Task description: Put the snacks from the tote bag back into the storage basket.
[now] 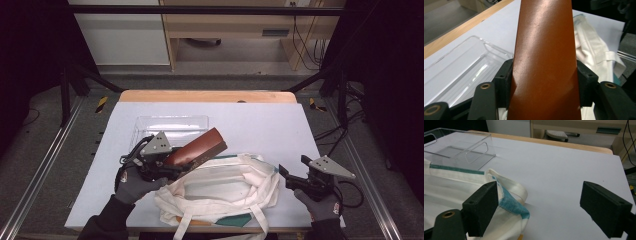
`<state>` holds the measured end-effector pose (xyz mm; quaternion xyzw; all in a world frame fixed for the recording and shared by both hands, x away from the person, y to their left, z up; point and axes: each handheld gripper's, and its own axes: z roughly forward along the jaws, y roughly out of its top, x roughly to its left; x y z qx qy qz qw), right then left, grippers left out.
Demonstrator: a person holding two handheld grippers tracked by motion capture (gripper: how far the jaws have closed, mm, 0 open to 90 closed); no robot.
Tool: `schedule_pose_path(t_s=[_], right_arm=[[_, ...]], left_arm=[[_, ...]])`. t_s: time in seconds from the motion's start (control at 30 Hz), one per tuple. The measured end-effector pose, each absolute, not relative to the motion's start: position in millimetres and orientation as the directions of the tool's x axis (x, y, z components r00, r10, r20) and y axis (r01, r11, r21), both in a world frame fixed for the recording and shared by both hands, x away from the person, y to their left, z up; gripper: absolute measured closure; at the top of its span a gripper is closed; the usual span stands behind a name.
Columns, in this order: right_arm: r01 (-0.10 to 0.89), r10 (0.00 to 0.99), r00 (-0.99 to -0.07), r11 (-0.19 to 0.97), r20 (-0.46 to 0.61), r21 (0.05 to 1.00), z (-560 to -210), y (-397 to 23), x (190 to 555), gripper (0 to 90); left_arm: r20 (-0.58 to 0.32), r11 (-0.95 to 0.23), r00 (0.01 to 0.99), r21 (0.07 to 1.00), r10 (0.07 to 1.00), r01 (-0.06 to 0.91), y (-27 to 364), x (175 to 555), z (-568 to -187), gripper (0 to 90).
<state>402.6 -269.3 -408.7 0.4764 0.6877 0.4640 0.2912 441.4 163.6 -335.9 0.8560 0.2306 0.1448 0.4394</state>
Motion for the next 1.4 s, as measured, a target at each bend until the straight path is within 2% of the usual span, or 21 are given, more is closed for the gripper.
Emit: schedule_pose_path(t_s=[0.57, 0.83, 1.4], right_arm=[[0.375, 0.925, -0.379, 0.113, 0.041, 0.92, -407.8, -269.6, 400.6, 15.5], [0.378, 0.925, -0.379, 0.113, 0.042, 0.919, -409.2, -270.4, 400.8, 15.5], [0.371, 0.922, -0.387, 0.121, 0.035, 0.921, -410.1, -268.1, 400.5, 15.3]], left_arm=[[0.064, -0.48, 0.792, 0.824, 0.607, 0.301, 188.6, 454.9, -327.8, 42.8], [0.091, -0.504, 0.777, 0.806, 0.623, 0.31, 195.3, 474.0, -319.6, 42.8], [0.065, -0.489, 0.765, 0.803, 0.64, 0.341, 204.4, 509.4, -331.3, 42.7]])
